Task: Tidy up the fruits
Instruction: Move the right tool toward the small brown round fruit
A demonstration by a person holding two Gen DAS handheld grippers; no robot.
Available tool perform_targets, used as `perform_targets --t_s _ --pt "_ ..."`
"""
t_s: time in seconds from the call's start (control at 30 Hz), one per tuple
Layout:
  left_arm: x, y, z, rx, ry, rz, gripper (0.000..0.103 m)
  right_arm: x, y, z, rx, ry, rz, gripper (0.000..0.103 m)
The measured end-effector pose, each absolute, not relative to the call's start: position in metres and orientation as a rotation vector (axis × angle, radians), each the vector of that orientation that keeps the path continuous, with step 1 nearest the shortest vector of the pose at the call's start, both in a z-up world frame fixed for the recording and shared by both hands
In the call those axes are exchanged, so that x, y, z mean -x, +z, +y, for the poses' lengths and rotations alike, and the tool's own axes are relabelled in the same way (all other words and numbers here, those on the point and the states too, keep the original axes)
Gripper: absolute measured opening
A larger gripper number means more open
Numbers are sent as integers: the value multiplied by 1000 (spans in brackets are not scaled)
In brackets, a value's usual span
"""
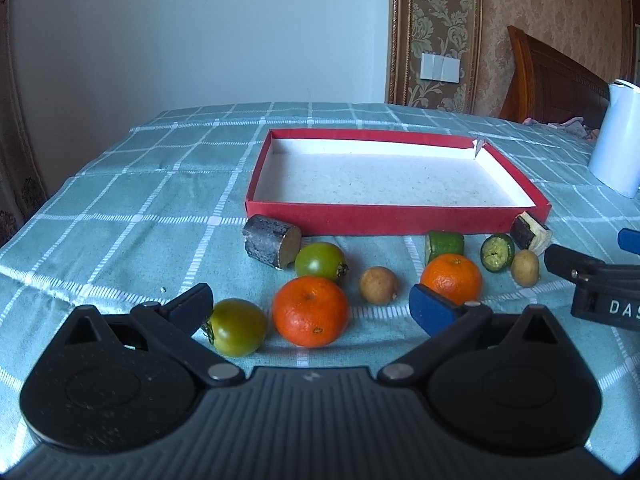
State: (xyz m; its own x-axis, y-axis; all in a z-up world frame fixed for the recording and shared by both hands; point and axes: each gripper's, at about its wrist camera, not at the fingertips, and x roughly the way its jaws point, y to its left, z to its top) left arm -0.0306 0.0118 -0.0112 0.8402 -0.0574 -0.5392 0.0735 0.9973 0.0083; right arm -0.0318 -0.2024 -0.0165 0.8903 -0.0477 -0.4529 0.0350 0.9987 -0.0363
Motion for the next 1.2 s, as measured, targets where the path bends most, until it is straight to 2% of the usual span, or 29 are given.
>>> perform_targets --t_s 0.67,0.7,0.8,0.93,1.07,1.2 --pt "31 -14 7 -41 -94 562 103 31 -23 -205 60 12 483 102" --pt "30 -14 7 -42 -95 563 103 31 -23 -204 60 15 482 100" --pt "30 -14 6 -45 -98 563 103 24 -26 -203 67 22 514 85" --pt "29 -15 4 -55 -105 562 103 15 -31 -203 40 50 559 74" --pt "28 -15 4 -56 -104 562 103 10 -35 -199 52 62 577 65" --pt "27 -15 3 -51 -107 563 103 5 -35 -197 45 76 585 62"
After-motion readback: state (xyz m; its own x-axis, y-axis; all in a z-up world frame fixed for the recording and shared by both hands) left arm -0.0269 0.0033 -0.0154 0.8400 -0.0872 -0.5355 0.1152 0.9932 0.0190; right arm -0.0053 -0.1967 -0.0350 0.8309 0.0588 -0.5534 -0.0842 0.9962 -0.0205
